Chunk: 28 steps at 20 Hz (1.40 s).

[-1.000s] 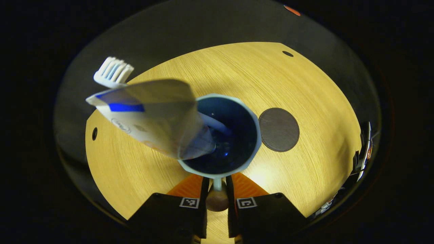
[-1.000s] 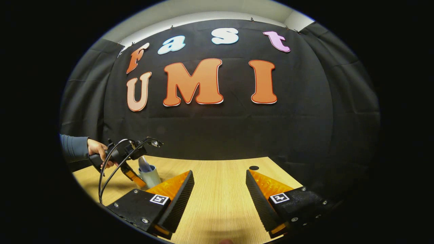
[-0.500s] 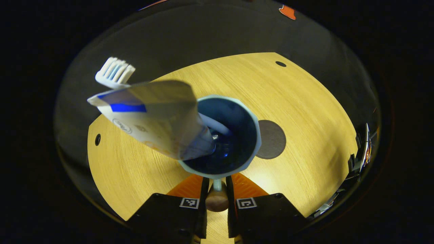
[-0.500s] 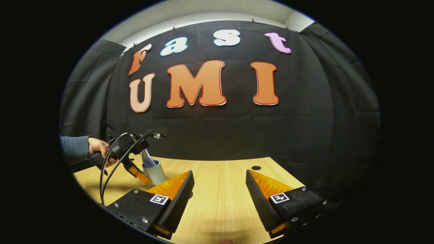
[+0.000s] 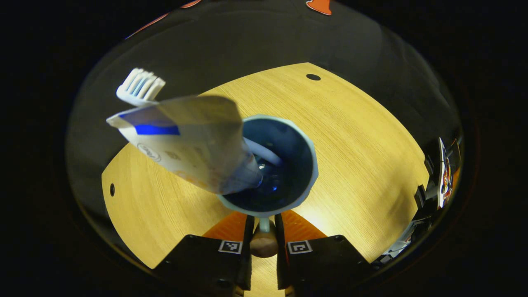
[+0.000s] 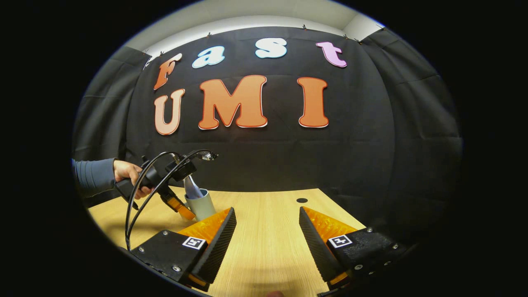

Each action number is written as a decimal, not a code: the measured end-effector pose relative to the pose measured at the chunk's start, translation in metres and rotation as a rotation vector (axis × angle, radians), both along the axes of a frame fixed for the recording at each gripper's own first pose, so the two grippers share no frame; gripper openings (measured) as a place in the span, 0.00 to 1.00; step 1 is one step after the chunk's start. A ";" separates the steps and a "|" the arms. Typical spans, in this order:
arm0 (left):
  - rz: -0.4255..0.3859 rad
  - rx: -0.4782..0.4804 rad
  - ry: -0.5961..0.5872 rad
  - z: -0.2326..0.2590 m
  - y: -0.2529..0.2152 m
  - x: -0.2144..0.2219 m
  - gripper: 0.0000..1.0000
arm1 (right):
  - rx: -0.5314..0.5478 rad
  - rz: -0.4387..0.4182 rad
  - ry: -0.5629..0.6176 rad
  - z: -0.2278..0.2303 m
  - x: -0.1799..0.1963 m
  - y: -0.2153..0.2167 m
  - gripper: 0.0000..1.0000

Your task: Put the toothbrush and toothpaste on the desktop into the cup, then pick up the cup and place it on the coaster on the desktop.

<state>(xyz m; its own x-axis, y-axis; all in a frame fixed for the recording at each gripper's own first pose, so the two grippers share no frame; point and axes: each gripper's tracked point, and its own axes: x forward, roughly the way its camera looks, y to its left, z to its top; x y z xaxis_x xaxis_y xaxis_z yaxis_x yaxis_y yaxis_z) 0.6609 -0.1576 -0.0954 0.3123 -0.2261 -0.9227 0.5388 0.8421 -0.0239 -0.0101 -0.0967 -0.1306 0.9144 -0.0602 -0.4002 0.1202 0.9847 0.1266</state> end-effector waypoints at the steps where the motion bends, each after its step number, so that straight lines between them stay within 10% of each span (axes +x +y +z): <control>1: -0.002 -0.001 0.006 -0.007 0.005 0.000 0.25 | -0.002 -0.006 0.001 0.000 -0.003 -0.002 0.93; 18: -0.025 0.060 0.057 -0.020 0.008 0.011 0.27 | 0.057 -0.056 0.063 -0.029 -0.014 -0.017 0.93; 22: -0.048 0.038 -0.031 0.006 0.013 0.014 0.39 | 0.082 -0.052 0.071 -0.028 -0.009 -0.009 0.94; 26: -0.059 0.002 -0.278 0.049 0.027 0.032 0.83 | 0.093 -0.017 0.058 -0.014 0.006 0.012 0.94; 28: -0.020 -0.040 -0.357 0.068 0.030 0.029 0.87 | 0.073 0.004 0.054 -0.006 0.018 0.019 0.93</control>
